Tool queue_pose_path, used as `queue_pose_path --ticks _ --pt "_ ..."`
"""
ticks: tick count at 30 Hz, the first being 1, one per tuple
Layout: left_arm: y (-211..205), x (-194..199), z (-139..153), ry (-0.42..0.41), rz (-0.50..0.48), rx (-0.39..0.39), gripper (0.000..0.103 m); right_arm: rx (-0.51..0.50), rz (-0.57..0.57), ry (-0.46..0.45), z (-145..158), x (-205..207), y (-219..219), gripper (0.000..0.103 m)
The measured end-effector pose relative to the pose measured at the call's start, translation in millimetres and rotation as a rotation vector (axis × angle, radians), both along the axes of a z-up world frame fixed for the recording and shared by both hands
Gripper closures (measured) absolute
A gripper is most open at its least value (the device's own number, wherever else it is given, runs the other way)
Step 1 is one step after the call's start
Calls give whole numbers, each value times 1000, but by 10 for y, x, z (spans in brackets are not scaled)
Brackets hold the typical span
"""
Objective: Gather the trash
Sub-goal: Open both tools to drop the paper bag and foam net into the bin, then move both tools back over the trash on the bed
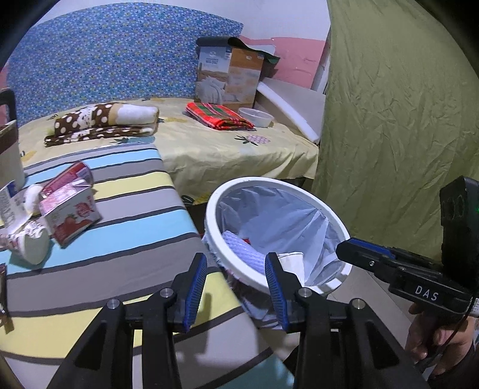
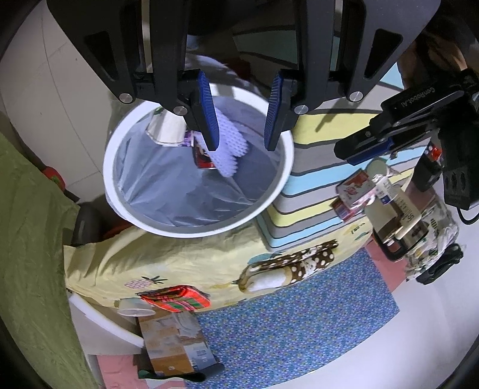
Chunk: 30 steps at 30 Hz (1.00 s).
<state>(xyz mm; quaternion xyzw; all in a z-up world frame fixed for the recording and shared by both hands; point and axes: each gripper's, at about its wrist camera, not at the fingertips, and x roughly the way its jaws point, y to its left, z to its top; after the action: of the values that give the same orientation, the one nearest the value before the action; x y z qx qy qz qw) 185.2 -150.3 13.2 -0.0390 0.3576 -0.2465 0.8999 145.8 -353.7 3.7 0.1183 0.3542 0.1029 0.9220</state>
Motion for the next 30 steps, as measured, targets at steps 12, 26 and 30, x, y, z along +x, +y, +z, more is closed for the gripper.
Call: queue_pose_path --ticks 12,26,30 --pt "401 -292 157 -44 97 6 63 -18 79 -32 109 -72 374 69" --pt "930 -537 192 -62 234 31 63 -20 170 -59 160 -124 761 69" --pt "1125 -585 177 -56 282 37 63 -15 203 -61 170 -121 869 69"
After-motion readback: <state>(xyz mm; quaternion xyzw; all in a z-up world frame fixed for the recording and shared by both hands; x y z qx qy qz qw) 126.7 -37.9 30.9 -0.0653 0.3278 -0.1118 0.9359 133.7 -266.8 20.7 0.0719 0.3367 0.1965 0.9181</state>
